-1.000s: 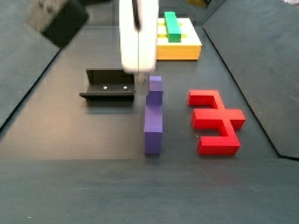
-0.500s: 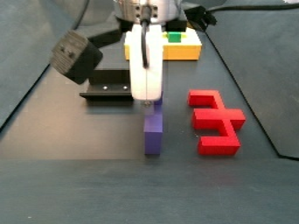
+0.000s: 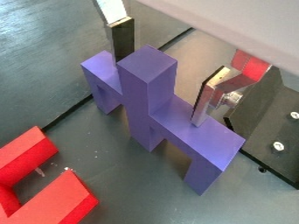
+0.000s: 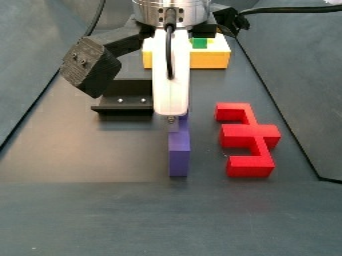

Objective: Pick up the purple object. Move up. Move to above the board. Insert the purple object.
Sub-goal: Pick up the purple object.

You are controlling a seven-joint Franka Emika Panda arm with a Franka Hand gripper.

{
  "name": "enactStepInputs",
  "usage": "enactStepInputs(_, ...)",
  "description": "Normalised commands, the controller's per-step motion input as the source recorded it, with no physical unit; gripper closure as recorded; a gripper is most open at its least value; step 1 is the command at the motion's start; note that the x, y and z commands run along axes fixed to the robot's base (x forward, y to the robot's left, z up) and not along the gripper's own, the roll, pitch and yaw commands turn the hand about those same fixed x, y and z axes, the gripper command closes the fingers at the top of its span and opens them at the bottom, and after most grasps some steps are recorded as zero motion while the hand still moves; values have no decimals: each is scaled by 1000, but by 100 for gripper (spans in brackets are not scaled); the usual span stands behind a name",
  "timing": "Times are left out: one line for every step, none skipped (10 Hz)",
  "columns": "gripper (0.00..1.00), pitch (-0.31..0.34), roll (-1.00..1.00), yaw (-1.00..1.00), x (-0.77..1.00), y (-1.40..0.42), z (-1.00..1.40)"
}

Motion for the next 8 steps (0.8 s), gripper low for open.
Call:
enactStepInputs(0,0,-66,-94,-71,0,203)
enactStepInputs(0,0,-44,-43,-57,0,77)
enactStepInputs(0,0,-70,-17,-60,0,114)
enactStepInputs(0,0,-41,-29,-120,11,0)
enactStepInputs(0,-3,-26,-11,-217,51,0)
enactStepInputs(0,-6,-27,0,-183,71,0)
enactStepInputs(0,0,-9,0,0,31,0)
enactStepInputs(0,0,0,0,0,0,0)
